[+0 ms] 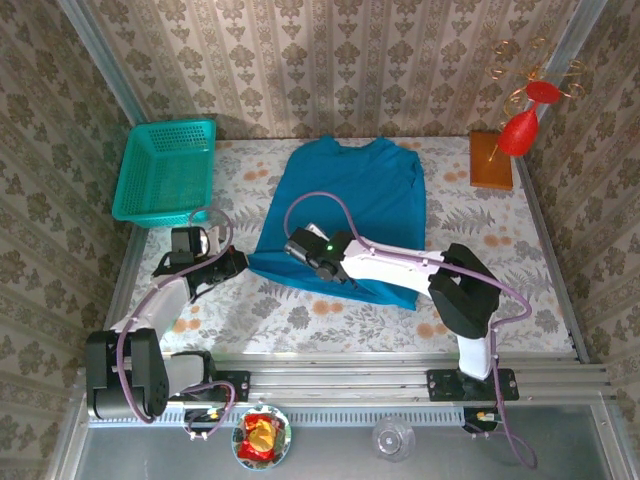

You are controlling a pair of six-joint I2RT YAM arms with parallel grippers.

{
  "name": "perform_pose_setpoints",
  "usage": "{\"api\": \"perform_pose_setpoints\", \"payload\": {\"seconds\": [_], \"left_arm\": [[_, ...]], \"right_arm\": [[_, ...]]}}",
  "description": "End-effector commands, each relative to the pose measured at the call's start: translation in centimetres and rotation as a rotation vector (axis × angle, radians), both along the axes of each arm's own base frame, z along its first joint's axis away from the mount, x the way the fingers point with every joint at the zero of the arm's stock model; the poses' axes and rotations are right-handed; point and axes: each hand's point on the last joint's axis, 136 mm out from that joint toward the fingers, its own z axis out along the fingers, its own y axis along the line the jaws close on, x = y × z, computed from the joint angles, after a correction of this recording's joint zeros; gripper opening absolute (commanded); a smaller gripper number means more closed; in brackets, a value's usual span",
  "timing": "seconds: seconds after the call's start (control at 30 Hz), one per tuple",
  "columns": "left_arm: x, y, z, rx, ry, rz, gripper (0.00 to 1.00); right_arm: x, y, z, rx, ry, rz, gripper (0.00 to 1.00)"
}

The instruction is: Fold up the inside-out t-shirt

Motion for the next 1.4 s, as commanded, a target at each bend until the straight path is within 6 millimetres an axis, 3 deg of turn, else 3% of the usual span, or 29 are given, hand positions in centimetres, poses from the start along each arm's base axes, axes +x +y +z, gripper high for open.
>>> {"api": "perform_pose_setpoints", "payload": {"seconds": [0.0, 0.17, 0.3, 0.43, 0.57, 0.7, 0.93, 1.1, 1.23, 1.37], "left_arm": [[0.7, 0.0, 0.8, 0.014, -0.036, -0.017, 0.00], [1.0, 0.0, 1.0, 0.014, -0.038, -0.016, 0.00], [1.1, 0.0, 1.2, 0.014, -0.044, -0.017, 0.00], [1.4, -0.4, 2.2, 0.017, -0.077, -0.034, 0.18], [1.6, -1.5, 3.6, 0.040, -0.137, -0.067, 0.22], [1.7, -2.0, 3.1, 0.059, -0.121, -0.088, 0.18], [1.8, -3.8, 3.3, 0.092, -0.122, -0.156, 0.18], [1.6, -4.9, 3.5, 0.092, -0.127, -0.197, 0.18], [1.3, -5.8, 3.7, 0.075, -0.145, -0.241, 0.18], [1.0, -6.9, 4.2, 0.059, -0.178, -0.292, 0.18]], "right_arm": [[-0.4, -1.0, 0.2, 0.031, 0.038, -0.025, 0.31], [-0.9, -1.9, -0.6, 0.106, 0.120, -0.050, 0.24], [-1.3, -2.4, -0.8, 0.205, 0.183, -0.071, 0.11], [-1.6, -2.5, 0.0, 0.371, 0.243, -0.094, 0.00], [-1.7, -2.6, 0.8, 0.515, 0.290, -0.112, 0.00], [-2.6, -1.9, 0.2, 0.529, 0.348, -0.070, 0.03], [-5.0, -0.6, -3.1, 0.390, 0.437, 0.024, 0.24], [-5.0, -0.4, -5.7, 0.312, 0.469, 0.020, 0.32], [-4.5, -0.2, -7.3, 0.284, 0.482, 0.018, 0.32], [-4.5, -0.3, -8.1, 0.257, 0.497, 0.015, 0.24]]}}
